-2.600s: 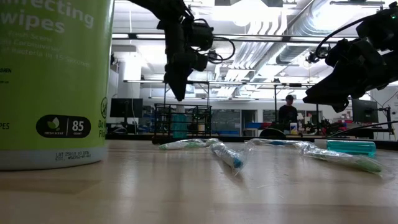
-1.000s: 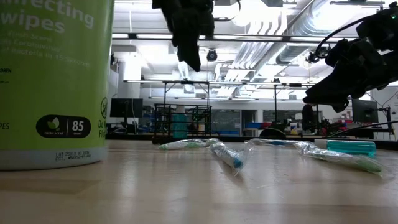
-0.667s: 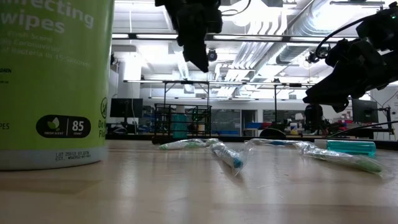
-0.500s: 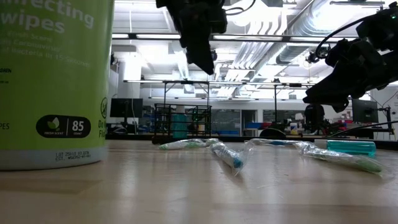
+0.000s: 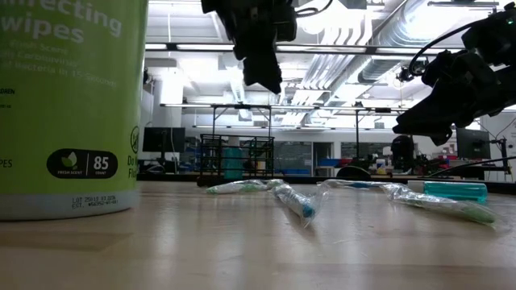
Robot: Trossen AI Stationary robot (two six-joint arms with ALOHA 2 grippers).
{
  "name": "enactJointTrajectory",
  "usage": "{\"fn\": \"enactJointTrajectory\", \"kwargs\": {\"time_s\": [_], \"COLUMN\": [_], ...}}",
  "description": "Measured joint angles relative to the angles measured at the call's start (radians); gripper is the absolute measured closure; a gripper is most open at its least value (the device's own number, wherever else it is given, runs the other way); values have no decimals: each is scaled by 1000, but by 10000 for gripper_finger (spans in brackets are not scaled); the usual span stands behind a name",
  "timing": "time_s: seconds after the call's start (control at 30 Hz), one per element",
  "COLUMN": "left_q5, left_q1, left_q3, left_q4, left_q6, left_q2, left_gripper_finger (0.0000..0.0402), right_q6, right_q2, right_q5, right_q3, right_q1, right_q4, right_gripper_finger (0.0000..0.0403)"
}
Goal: Pick & Place toothbrushing station
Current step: Put the blue mouthwash into the black mesh mesh organizer
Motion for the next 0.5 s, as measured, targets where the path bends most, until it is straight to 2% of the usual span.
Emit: {"fn": "enactJointTrajectory", "kwargs": {"time_s": [0.17,0.37,0.5], "left_q5": [10,-2,6], "left_q1": [-11,-19,-1], "left_q3": [-102,-378,-524], "left_q4": [120,474,623], "left_q6": [-17,-56,-78], "left_q2": [-43,-158,-223], "left_gripper_finger": [281,295,296], "right_q6": [0,0,0], "right_q2": [0,0,0], "right_q5": [0,0,0], "right_q3": [0,0,0], "right_q1": [0,0,0], "right_q4": [0,-1,0], "right_gripper_finger": [268,268,268]}}
